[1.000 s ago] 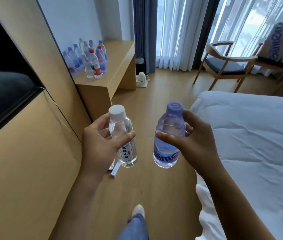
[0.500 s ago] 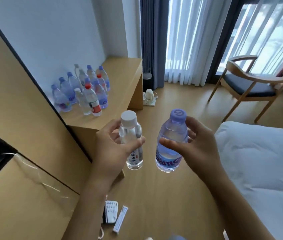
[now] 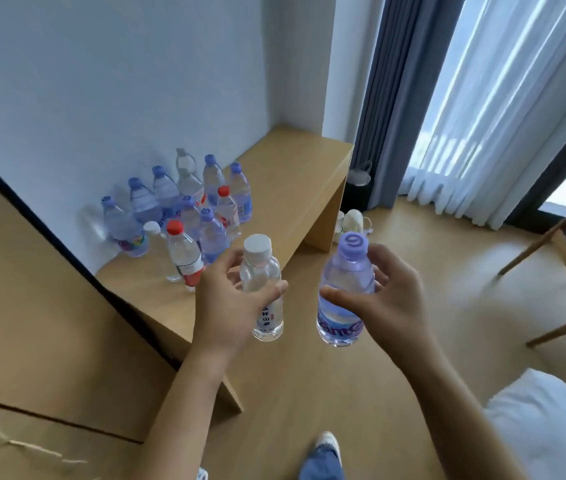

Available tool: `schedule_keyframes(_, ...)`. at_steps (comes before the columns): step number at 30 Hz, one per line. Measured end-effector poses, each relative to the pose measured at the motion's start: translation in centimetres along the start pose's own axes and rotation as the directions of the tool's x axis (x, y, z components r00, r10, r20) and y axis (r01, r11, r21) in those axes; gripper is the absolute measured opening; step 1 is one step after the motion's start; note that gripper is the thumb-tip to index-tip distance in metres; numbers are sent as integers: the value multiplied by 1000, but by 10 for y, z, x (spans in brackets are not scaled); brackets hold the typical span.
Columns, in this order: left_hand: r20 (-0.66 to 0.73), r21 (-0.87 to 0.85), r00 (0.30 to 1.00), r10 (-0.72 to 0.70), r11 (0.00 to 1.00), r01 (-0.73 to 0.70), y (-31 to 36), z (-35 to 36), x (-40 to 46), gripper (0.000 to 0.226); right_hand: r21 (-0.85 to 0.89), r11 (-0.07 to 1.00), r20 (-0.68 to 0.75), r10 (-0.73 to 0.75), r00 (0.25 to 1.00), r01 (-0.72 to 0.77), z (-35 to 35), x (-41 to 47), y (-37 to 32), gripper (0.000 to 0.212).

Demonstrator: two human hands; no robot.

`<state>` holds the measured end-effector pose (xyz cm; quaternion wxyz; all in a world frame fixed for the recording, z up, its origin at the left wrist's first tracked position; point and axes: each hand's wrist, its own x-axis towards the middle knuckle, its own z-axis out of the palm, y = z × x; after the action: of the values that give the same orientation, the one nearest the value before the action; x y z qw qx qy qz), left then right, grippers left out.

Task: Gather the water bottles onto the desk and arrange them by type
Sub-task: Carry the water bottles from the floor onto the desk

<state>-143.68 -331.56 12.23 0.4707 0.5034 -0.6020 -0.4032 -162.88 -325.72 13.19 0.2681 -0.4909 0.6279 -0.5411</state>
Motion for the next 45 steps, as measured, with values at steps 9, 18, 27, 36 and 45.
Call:
schedule_keyframes(9,-217,60,973,-83,993,98,-29,60,115,52,-43,999,248,17,969,-6,26,168,44,55)
schedule_keyframes(18,-367,59,903,-222,964,261,-104,89,225,58,-70,997,417,55,907,-29,104,301,96,55)
schedule_keyframes(27,-527,103,792,-308,902,419,-162,107,277,53,-165,986,614,110,782,-9,182,379,139,48)
schedule_keyframes(36,-737,67,602,-308,852,519,-190,131,295,52,-211,971,784,100,612,110,225,422,170,53)
schedule_keyframes(45,-825,38,493,-277,842,537,-187,150,308,55,-114,972,919,25,394,204,232,444,188,48)
